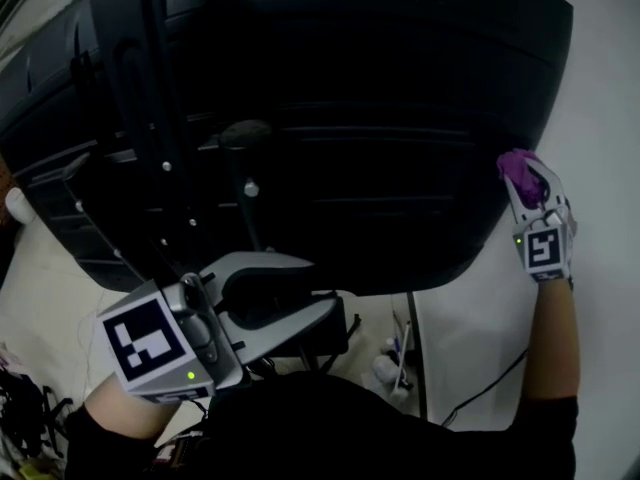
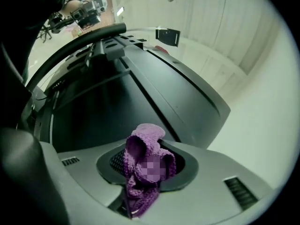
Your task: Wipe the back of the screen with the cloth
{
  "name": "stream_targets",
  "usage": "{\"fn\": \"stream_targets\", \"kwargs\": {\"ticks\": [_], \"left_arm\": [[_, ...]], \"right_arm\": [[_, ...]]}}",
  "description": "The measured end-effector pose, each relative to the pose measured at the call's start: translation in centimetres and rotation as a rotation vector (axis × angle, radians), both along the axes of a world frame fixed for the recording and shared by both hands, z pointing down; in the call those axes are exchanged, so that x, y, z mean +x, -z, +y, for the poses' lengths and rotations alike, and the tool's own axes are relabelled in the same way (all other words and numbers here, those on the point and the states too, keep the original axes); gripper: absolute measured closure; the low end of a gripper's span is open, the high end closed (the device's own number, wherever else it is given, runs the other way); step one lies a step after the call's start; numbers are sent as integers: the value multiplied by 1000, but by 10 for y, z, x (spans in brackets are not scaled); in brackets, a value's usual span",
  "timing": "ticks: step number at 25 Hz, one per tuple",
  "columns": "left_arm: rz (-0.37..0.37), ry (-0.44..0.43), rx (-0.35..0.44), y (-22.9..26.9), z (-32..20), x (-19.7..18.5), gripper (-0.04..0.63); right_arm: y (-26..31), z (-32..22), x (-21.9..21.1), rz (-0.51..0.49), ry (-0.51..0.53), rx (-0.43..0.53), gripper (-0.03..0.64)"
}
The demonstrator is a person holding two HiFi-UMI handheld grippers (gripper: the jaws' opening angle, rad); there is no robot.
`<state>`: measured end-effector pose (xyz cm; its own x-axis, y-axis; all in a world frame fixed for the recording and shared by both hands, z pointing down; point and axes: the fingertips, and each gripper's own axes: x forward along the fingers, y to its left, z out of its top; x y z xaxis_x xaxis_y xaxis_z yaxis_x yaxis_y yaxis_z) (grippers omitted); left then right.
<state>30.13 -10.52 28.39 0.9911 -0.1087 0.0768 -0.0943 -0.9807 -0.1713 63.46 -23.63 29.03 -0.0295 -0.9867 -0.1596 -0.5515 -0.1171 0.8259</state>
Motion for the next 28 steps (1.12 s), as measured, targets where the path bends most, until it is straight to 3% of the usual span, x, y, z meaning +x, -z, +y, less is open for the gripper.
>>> {"fn": "stream_targets", "kwargs": {"ticks": [2, 4, 7, 13, 18, 22, 28], "left_arm": [[-6, -6, -27, -9, -2, 2, 497], [-6, -11, -51, -16, -5, 3, 497], [-1, -14, -73, -22, -9, 3, 497], [2, -24, -99, -30, -7, -1, 497], [-15, -19, -137, -36, 0, -8, 497], [2, -14, -121, -34, -1, -11, 496], [0, -16, -152, -35, -9, -15, 497]], "right_arm": [[-3, 2, 13, -48, -37, 9, 489], [-6, 6, -6, -8, -6, 14, 491], [-29, 11, -83, 82, 122, -50, 491], [-96, 5, -231, 27, 366, -80, 489], [-102, -13, -306, 160, 410, -33, 489], [-103, -25, -282, 174, 328, -24, 489], [-114, -16, -170, 47, 178, -32, 488]]}}
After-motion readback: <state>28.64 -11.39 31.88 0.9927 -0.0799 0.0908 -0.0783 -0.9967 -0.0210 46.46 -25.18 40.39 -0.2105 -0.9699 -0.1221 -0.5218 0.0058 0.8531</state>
